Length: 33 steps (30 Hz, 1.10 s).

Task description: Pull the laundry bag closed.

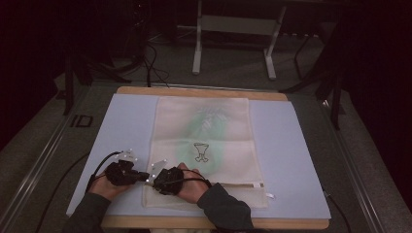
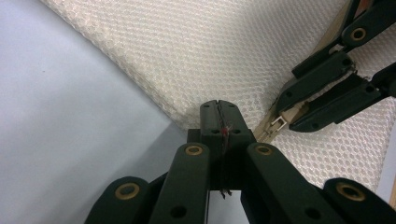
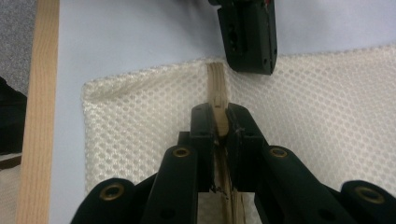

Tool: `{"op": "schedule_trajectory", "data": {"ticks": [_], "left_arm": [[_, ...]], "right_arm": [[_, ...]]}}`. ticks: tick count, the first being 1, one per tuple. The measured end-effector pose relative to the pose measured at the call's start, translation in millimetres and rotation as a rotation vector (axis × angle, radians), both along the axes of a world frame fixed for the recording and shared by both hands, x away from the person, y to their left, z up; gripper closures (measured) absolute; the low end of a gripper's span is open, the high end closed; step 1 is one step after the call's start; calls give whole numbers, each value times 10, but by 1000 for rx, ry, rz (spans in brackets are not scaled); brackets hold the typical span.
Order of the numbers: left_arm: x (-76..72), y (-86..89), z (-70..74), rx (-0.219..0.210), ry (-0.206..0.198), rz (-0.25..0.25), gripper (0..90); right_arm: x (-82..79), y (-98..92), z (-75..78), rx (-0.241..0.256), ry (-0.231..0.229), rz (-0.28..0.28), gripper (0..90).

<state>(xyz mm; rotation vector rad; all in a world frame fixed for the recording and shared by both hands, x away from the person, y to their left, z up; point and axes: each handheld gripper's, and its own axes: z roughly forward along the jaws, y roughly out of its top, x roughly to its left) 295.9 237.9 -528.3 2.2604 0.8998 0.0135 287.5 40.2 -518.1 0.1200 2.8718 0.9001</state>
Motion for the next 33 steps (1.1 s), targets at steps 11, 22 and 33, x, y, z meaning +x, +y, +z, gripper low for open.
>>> {"op": "schedule_trajectory", "data": {"ticks": [11,22,33], "left_arm": [[3,2,0,1,1,-2,900],[5,4,-3,-3,1,-3,900],[3,2,-2,-1,-1,-4,900]], "right_arm": [[-5,-109,16,-8,-1,-3,820],[13,-179,18,-8,18,-7,820],[21,-252,19,-7,27,-11,820]]}}
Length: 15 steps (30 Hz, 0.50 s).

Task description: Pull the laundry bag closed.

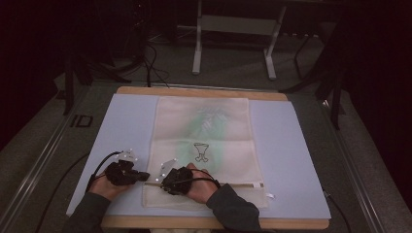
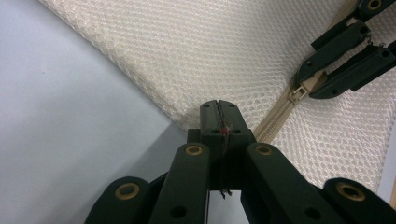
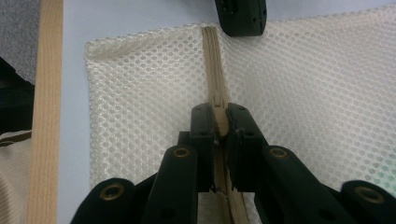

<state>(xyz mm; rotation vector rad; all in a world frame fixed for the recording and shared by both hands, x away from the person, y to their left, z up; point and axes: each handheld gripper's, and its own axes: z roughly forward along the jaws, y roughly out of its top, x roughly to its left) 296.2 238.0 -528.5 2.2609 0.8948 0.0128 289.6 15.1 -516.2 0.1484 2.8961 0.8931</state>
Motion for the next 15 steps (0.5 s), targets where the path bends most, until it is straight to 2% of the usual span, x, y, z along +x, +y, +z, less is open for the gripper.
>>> {"op": "schedule_trajectory", "data": {"ticks": [15], "left_arm": [[0,3,-1,4,-7,-6,900]], "right_arm": [[-8,-96,11,-11,0,-5,820]]}}
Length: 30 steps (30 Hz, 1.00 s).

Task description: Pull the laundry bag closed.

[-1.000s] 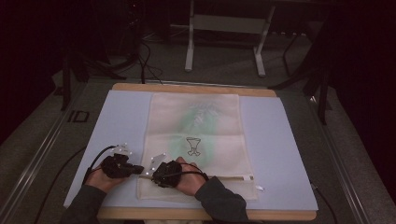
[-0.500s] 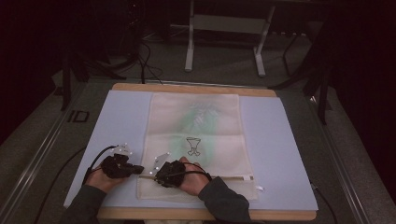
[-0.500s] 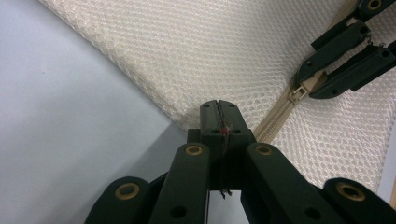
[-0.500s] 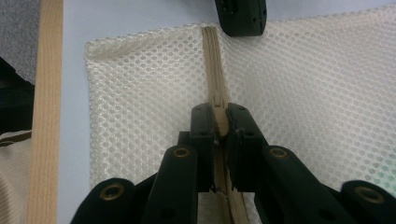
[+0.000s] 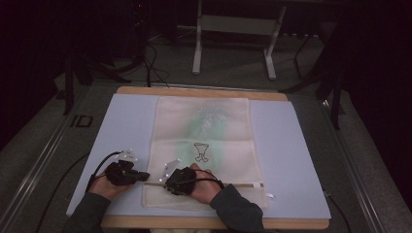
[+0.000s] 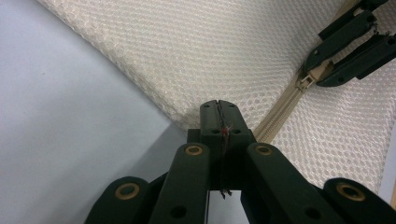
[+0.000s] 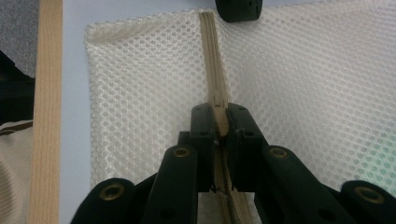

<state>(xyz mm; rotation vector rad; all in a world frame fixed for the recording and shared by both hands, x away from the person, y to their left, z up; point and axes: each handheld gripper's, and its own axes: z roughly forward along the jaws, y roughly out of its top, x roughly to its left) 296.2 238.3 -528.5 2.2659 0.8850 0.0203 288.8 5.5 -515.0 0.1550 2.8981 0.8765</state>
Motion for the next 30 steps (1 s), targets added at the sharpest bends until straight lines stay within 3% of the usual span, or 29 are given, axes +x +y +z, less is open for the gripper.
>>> {"op": "schedule_trajectory", "data": {"ticks": [30], "left_arm": [[-2,-4,2,2,-2,-1,900]], "right_arm": [[-4,-198,16,-18,3,-10,820]]}}
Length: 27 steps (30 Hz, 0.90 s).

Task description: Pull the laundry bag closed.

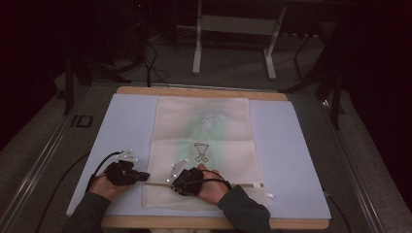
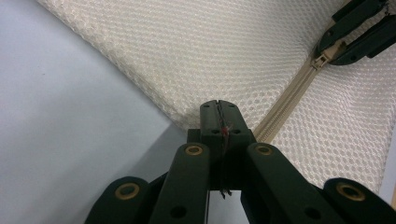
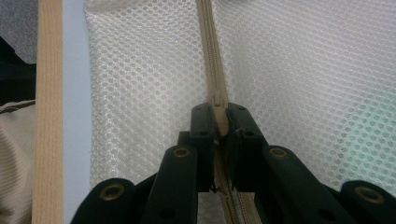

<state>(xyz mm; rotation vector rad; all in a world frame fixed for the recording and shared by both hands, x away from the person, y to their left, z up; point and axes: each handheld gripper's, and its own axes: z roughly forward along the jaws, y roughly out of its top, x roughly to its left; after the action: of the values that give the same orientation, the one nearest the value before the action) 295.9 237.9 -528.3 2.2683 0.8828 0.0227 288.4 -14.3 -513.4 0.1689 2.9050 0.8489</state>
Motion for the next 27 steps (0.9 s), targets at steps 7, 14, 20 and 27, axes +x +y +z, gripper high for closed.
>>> {"op": "schedule_trajectory", "data": {"ticks": [7,14,20,27], "left_arm": [[1,0,0,-1,1,0,900],[1,0,1,1,1,0,900],[0,-1,0,-1,1,2,900],[-1,-3,0,-1,1,2,900]], "right_arm": [[5,-41,0,4,6,-3,820],[4,-76,4,-4,4,-3,820],[2,-131,9,-5,4,-10,820],[1,-154,10,-7,5,-12,820]]}}
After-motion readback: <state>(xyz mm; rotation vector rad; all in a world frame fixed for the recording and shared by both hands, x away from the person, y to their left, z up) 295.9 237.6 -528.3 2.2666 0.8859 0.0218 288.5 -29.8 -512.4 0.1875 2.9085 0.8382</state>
